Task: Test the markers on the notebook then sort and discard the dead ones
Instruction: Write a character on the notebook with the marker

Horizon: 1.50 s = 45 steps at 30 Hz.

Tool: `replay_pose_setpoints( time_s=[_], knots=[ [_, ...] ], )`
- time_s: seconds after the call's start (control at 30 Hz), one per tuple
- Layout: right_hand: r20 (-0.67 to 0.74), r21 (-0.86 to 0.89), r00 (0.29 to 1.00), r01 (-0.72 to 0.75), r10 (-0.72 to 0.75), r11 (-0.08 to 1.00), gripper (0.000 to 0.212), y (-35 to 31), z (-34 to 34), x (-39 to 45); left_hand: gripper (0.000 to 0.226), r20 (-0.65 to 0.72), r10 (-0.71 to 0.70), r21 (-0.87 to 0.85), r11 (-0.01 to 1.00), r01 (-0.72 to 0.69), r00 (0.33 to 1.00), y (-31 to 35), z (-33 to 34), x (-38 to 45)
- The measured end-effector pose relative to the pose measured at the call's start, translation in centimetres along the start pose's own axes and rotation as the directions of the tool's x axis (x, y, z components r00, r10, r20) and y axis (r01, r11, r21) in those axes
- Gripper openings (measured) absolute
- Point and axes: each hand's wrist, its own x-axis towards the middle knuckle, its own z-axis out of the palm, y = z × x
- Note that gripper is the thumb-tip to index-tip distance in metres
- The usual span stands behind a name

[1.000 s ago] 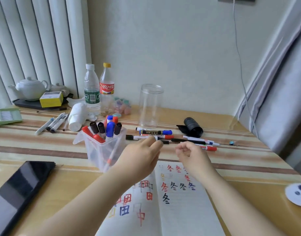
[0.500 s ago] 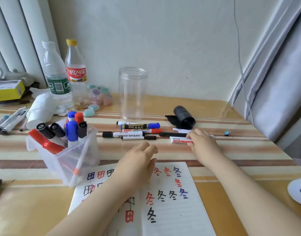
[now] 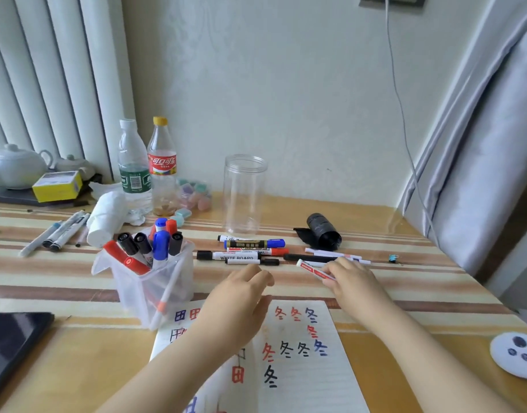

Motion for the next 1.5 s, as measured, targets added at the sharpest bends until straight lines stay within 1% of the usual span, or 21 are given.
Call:
replay_pose_setpoints(
  time_s=[0.1, 0.17, 0.23, 0.3, 0.33, 0.37, 0.5, 0.53, 0.57, 0.6, 0.63, 0.67, 0.7, 0.77, 0.8, 0.93, 1.03, 1.23, 1.33, 1.43, 1.5],
  knots=[
    [0.021, 0.321, 0.997, 0.065, -0.076, 0.945, 0.019, -3.7, -2.3, -2.7, 0.027, -0.039, 0.007, -0.011, 1.000, -0.008, 0.999, 0.6, -0.8, -1.0],
    [0.035, 0.571, 0.998, 0.024, -0.053, 0.821, 0.015, -6.0, -3.2, -4.6, 0.028, -0.014, -0.061, -0.114, 0.992, 0.059, 0.998, 1.2, -1.1, -1.9],
    [0.014, 0.838, 0.999, -0.035, 0.043, 0.544, 0.012, -7.6, -3.3, -5.9, 0.030, 0.090, -0.145, -0.261, 0.951, 0.164, 0.985, 2.0, -1.4, -2.8],
    [0.061, 0.992, 0.990, -0.075, 0.129, 0.105, 0.010, -8.8, -3.4, -6.5, 0.019, 0.192, -0.176, -0.358, 0.903, 0.236, 0.965, 2.5, -1.6, -3.6],
    [0.083, 0.997, 0.983, -0.082, 0.164, -0.016, 0.010, -9.1, -3.2, -6.8, 0.017, 0.212, -0.173, -0.370, 0.897, 0.243, 0.962, 2.5, -1.8, -4.0],
    [0.107, 0.994, 0.975, -0.104, 0.193, -0.025, 0.012, -9.3, -3.1, -7.1, 0.022, 0.225, -0.166, -0.357, 0.903, 0.240, 0.960, 2.5, -2.0, -4.3],
    [0.187, 0.972, 0.959, -0.212, 0.214, 0.101, 0.018, -9.6, -3.3, -8.4, 0.026, 0.304, -0.185, -0.377, 0.877, 0.297, 0.934, 2.4, -2.6, -5.6],
    [0.197, 0.947, 0.956, -0.243, 0.215, 0.210, 0.020, -9.7, -3.5, -8.9, 0.025, 0.312, -0.194, -0.376, 0.874, 0.308, 0.930, 2.4, -2.7, -5.8],
    [0.171, 0.885, 0.958, -0.252, 0.229, 0.391, 0.024, -9.7, -3.6, -9.3, 0.023, 0.316, -0.199, -0.360, 0.880, 0.311, 0.928, 2.3, -2.7, -6.0],
    [0.079, 0.772, 0.965, -0.217, 0.249, 0.597, 0.028, -9.4, -3.5, -9.7, 0.022, 0.318, -0.199, -0.336, 0.891, 0.306, 0.927, 2.1, -2.7, -6.1],
    [-0.101, 0.601, 0.967, -0.129, 0.235, 0.789, 0.028, -9.2, -3.3, -9.9, 0.019, 0.317, -0.191, -0.304, 0.908, 0.290, 0.929, 1.8, -2.7, -6.2],
    [-0.315, 0.385, 0.938, -0.013, 0.144, 0.923, 0.024, -9.0, -3.2, -10.2, 0.016, 0.317, -0.174, -0.266, 0.927, 0.264, 0.932, 1.7, -2.7, -6.2],
    [-0.446, 0.185, 0.895, 0.119, -0.024, 0.975, 0.017, -8.7, -2.9, -10.2, 0.014, 0.320, -0.155, -0.229, 0.945, 0.235, 0.935, 1.5, -2.7, -6.3],
    [-0.433, -0.106, 0.842, 0.307, -0.322, 0.946, 0.031, -8.8, -1.7, -10.0, 0.013, 0.333, -0.100, -0.173, 0.971, 0.165, 0.938, 1.5, -2.8, -6.4],
    [-0.400, -0.180, 0.826, 0.355, -0.398, 0.918, 0.038, -8.8, -0.9, -9.8, 0.012, 0.337, -0.070, -0.153, 0.980, 0.128, 0.939, 1.6, -2.8, -6.4],
    [-0.303, -0.242, 0.816, 0.434, -0.492, 0.868, 0.008, -9.1, 0.5, -9.5, 0.020, 0.345, -0.011, -0.122, 0.991, 0.056, 0.938, 1.9, -3.0, -6.3],
    [-0.238, -0.208, 0.850, 0.427, -0.469, 0.880, 0.025, -9.2, 0.5, -9.8, 0.028, 0.376, 0.035, -0.071, 0.997, -0.008, 0.926, 1.4, -2.9, -6.2],
    [-0.049, -0.019, 0.887, 0.459, -0.459, 0.888, 0.046, -9.8, -1.2, -10.3, 0.029, 0.386, 0.026, -0.143, 0.989, 0.032, 0.922, 0.2, -2.5, -6.4],
    [-0.004, -0.033, 0.904, 0.427, -0.427, 0.904, 0.053, -9.4, -1.6, -10.4, 0.038, 0.369, 0.021, -0.094, 0.995, 0.015, 0.929, -0.2, -2.9, -6.2],
    [0.074, 0.052, 0.942, 0.324, -0.327, 0.945, 0.051, -8.9, -1.9, -10.4, 0.029, 0.347, -0.013, -0.058, 0.998, 0.036, 0.938, -0.5, -3.5, -6.0],
    [0.085, 0.242, 0.975, 0.180, -0.205, 0.953, 0.053, -8.3, -2.0, -10.4, 0.028, 0.292, -0.019, -0.050, 0.998, 0.035, 0.956, -0.7, -3.9, -5.7]
  ],
)
